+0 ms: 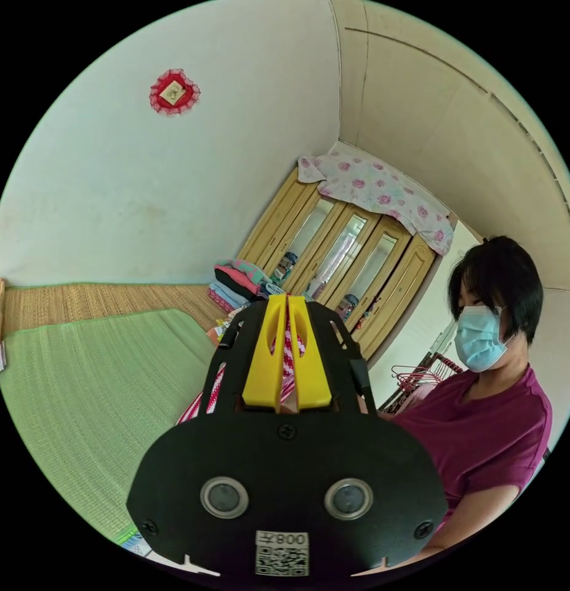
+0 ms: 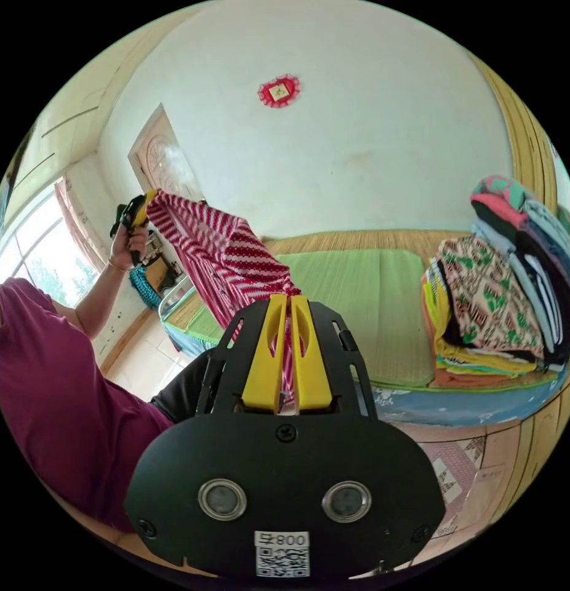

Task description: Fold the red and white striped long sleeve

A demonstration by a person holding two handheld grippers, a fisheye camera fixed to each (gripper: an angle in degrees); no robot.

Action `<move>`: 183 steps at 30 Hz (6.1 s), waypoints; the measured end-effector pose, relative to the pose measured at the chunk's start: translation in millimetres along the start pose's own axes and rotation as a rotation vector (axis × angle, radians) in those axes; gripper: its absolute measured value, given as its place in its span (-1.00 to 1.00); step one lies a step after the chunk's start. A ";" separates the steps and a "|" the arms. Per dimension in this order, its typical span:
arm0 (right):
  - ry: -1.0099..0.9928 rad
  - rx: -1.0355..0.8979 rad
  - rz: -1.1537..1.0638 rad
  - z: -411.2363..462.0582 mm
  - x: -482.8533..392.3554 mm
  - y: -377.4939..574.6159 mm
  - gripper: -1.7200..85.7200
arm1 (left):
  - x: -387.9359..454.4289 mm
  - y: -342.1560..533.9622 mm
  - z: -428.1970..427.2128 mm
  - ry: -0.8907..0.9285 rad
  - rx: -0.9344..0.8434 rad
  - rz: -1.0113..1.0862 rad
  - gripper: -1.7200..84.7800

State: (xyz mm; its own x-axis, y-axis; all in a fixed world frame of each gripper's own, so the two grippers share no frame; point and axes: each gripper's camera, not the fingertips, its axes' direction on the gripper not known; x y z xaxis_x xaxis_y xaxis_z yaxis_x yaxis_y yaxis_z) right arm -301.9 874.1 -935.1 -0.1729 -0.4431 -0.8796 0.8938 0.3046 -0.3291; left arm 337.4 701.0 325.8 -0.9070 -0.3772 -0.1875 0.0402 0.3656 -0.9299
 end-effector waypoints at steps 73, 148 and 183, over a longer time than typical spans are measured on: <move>-0.785 -0.181 -0.243 242.7 -92.6 -97.7 -0.77 | 226.4 65.1 -214.9 0.184 0.330 0.229 -0.95; 0.392 -0.825 -0.177 594.0 -43.1 -304.7 -0.94 | 96.1 585.3 -80.1 -1.112 -0.394 -0.625 -0.92; 0.113 -0.880 0.178 591.3 -90.9 -94.1 -0.95 | 301.1 824.2 -56.3 -0.504 -0.393 -0.830 -0.95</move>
State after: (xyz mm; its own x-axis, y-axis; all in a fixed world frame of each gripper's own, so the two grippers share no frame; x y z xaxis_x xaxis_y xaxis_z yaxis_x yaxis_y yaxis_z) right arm -125.7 387.2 -621.1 -0.1433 -0.2560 -0.9560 0.2796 0.9161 -0.2872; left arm 73.8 936.7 -479.2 -0.3036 -0.9141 0.2687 -0.7361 0.0460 -0.6753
